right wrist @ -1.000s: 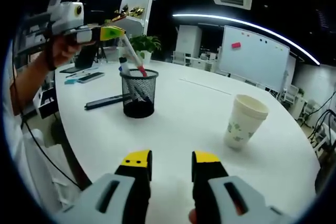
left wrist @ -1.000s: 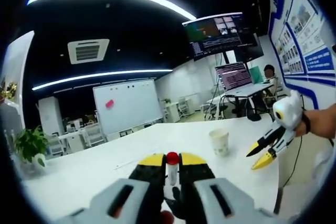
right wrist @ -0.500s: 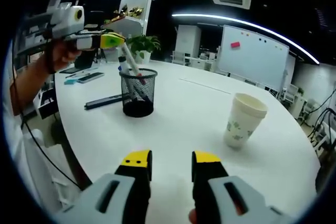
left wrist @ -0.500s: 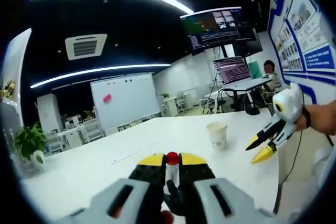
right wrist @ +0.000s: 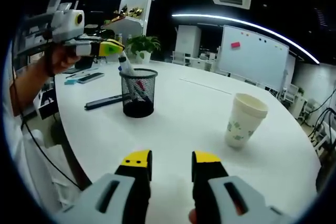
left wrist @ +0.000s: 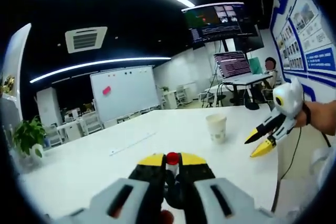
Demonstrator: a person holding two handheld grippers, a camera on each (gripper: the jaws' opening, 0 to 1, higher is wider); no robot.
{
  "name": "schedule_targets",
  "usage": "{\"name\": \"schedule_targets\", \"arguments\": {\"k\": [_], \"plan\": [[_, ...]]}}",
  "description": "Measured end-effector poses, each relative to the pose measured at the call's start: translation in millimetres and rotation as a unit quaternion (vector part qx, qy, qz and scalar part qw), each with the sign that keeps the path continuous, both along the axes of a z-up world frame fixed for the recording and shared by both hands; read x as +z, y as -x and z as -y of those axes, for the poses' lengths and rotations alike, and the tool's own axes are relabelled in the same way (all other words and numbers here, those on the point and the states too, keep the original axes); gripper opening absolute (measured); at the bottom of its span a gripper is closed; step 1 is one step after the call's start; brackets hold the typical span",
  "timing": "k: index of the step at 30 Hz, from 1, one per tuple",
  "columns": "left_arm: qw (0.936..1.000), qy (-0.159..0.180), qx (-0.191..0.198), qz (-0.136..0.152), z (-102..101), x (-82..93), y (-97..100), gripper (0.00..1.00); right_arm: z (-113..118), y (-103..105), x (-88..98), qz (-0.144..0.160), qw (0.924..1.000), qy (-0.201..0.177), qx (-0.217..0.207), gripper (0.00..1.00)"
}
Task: Place the scattered laser pointers and whiteboard markers into the pen holder and stack the scattered paper cups together
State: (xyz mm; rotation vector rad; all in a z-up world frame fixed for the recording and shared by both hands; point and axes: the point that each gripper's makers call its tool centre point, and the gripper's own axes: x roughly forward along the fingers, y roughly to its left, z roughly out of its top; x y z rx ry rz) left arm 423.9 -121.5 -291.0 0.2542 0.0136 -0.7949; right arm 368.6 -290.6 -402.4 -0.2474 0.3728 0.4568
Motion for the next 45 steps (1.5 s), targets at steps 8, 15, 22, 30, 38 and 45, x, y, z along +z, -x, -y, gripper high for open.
{"name": "schedule_targets", "arguments": {"k": [8, 15, 22, 30, 38, 45], "plan": [[1.0000, -0.002, 0.004, -0.005, -0.2, -4.4, -1.4, 0.11, -1.2, 0.0, 0.0, 0.000, 1.0000, 0.000, 0.001, 0.31], [0.9999, -0.005, 0.004, -0.011, -0.3, -8.0, -2.3, 0.11, 1.5, 0.1, -0.3, 0.000, 1.0000, 0.000, -0.001, 0.31], [0.9998, -0.013, 0.003, -0.011, 0.6, -10.4, -2.5, 0.11, 0.4, -0.1, -0.8, -0.001, 1.0000, 0.001, -0.001, 0.31], [0.9995, -0.029, 0.001, -0.010, 0.6, -14.5, -1.7, 0.11, -0.8, -1.7, 0.8, 0.001, 1.0000, -0.001, 0.000, 0.31], [0.9994, -0.034, 0.001, -0.009, 0.8, -15.2, -2.4, 0.11, -2.5, -2.7, 0.9, 0.001, 1.0000, -0.001, 0.003, 0.31], [0.9992, -0.041, 0.001, -0.003, 1.6, -16.6, -2.8, 0.13, -0.7, -2.5, 0.3, 0.000, 1.0000, 0.000, 0.001, 0.31]]}}
